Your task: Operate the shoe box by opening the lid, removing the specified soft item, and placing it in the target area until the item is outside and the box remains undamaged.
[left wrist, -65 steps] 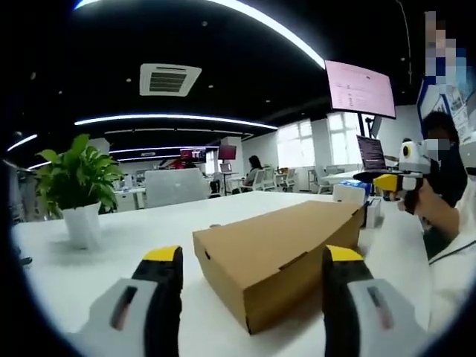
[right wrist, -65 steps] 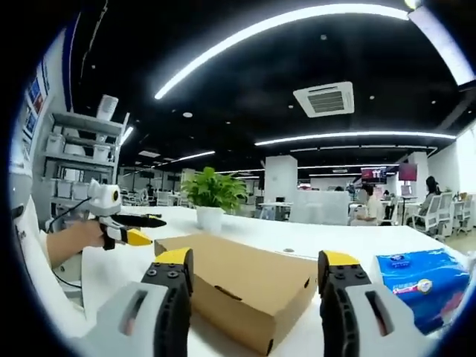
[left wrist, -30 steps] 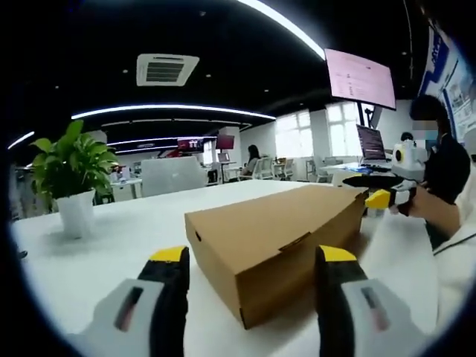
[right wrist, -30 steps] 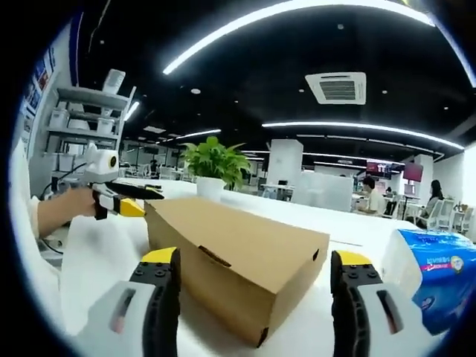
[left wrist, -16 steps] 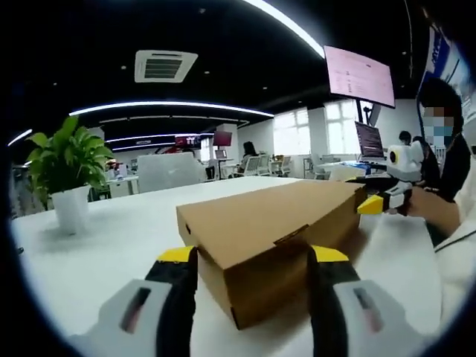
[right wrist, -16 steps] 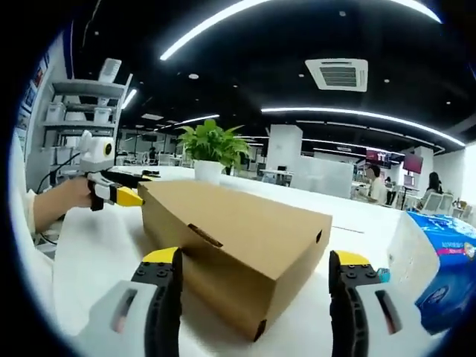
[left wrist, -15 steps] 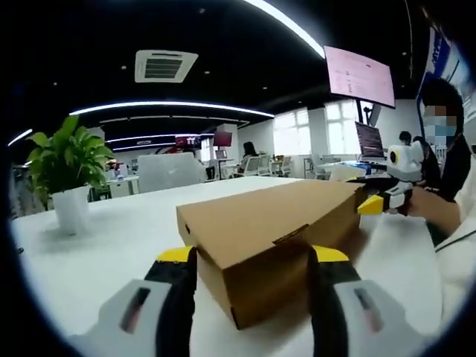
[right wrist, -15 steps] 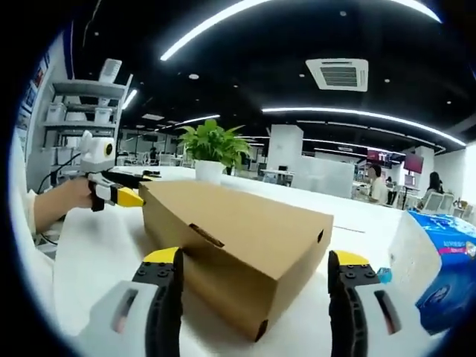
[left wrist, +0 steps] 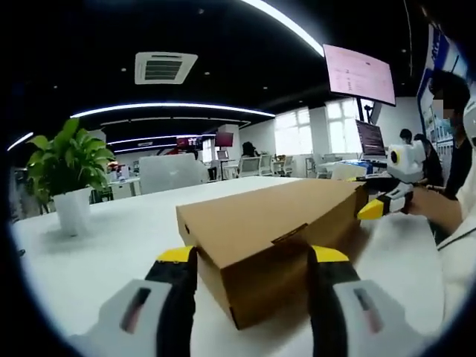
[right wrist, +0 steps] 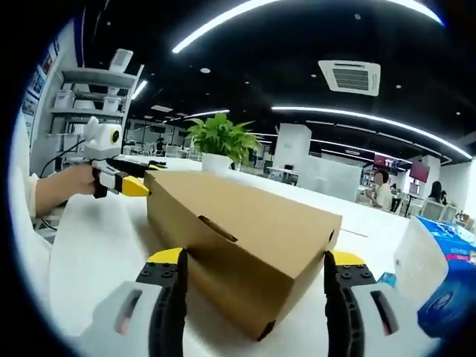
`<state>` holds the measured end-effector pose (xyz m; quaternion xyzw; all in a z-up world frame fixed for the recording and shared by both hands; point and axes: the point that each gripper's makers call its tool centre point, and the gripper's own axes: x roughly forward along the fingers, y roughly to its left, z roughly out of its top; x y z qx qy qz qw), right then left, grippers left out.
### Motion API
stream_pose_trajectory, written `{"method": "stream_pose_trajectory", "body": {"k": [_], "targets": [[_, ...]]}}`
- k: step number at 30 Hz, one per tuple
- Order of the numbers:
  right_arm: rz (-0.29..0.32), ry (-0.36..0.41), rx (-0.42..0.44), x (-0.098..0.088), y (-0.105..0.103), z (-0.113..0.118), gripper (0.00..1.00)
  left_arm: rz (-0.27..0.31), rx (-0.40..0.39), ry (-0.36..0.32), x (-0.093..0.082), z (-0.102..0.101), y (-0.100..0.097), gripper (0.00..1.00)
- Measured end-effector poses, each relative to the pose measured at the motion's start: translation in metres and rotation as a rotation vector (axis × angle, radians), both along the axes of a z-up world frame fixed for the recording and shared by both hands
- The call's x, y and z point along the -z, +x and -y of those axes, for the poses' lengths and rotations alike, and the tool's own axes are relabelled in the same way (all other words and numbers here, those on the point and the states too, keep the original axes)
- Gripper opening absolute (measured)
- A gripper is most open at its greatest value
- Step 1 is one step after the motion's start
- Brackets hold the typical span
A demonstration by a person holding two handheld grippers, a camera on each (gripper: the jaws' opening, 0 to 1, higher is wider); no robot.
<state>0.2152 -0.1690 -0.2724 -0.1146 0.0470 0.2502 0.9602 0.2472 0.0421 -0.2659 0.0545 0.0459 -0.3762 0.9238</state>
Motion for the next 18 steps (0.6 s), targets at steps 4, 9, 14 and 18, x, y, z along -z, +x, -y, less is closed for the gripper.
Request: {"method": "stream_pose_trajectory", "body": {"k": [4, 9, 14, 18], "targets": [[-0.005, 0.004, -0.003, 0.000, -0.005, 0.005, 0.77, 0.000, -0.006, 0.003, 0.000, 0.005, -0.005, 0.61], [-0.012, 0.000, -0.007, -0.001, -0.012, 0.010, 0.77, 0.019, -0.004, 0.042, 0.002, 0.012, -0.014, 0.60], [-0.019, -0.003, -0.011, -0.001, -0.015, 0.014, 0.77, 0.011, -0.006, 0.037, 0.001, 0.015, -0.017, 0.61], [-0.029, -0.003, -0.023, -0.001, -0.016, 0.021, 0.77, 0.000, 0.002, 0.002, 0.000, 0.019, -0.025, 0.60]]}}
